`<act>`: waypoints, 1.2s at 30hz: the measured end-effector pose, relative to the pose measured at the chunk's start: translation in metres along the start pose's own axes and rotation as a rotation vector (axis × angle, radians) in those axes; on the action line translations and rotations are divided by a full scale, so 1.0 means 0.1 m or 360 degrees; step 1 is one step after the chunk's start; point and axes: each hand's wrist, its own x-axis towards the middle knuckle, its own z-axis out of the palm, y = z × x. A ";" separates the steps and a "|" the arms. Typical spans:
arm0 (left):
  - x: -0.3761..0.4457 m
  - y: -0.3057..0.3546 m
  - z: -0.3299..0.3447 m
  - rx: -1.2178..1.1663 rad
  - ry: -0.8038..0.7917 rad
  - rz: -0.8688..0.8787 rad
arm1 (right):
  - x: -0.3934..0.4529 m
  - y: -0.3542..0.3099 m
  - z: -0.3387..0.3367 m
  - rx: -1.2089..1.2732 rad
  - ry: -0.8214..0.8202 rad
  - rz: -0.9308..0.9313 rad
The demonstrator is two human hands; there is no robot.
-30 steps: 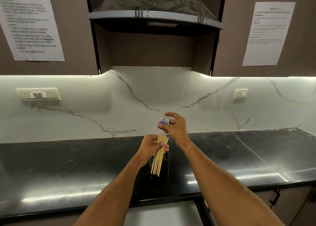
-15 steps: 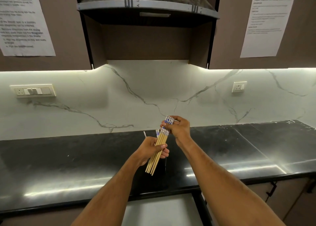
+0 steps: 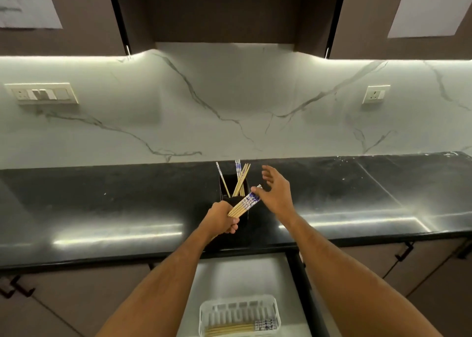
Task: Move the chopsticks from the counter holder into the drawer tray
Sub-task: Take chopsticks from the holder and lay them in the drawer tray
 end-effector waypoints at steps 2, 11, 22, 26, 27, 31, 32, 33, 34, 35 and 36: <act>0.03 -0.10 0.07 0.0274 -0.0023 -0.0038 | -0.07 0.06 0.01 -0.0270 -0.0086 -0.0223; 0.05 -0.46 0.68 0.1185 -0.0330 0.0027 | -0.71 0.55 0.44 -0.1250 -0.1302 -0.0244; -0.21 -1.25 1.25 0.1040 -0.0414 -0.0022 | -1.23 1.27 0.76 -0.1193 -0.1366 0.0023; -0.43 -1.65 1.39 0.1076 -0.0425 -0.0055 | -1.47 1.61 0.87 -0.1151 -0.1460 0.0182; -0.48 -1.74 1.43 0.1090 -0.0429 -0.0063 | -1.53 1.68 0.90 -0.1144 -0.1481 0.0203; -0.55 -1.96 1.60 0.1090 -0.0379 -0.0101 | -1.68 1.90 1.03 -0.1148 -0.1503 0.0218; -0.55 -2.00 1.63 0.1088 -0.0370 -0.0106 | -1.70 1.94 1.06 -0.1151 -0.1506 0.0218; -0.56 -2.04 1.66 0.1086 -0.0372 -0.0110 | -1.73 1.99 1.08 -0.1156 -0.1506 0.0208; -0.55 -2.09 1.70 0.1070 -0.0376 -0.0117 | -1.74 2.03 1.10 -0.1162 -0.1501 0.0188; -0.55 -2.12 1.73 0.1047 -0.0378 -0.0128 | -1.77 2.07 1.12 -0.1168 -0.1492 0.0164; -0.54 -2.16 1.75 0.1027 -0.0379 -0.0139 | -1.79 2.10 1.14 -0.1177 -0.1482 0.0136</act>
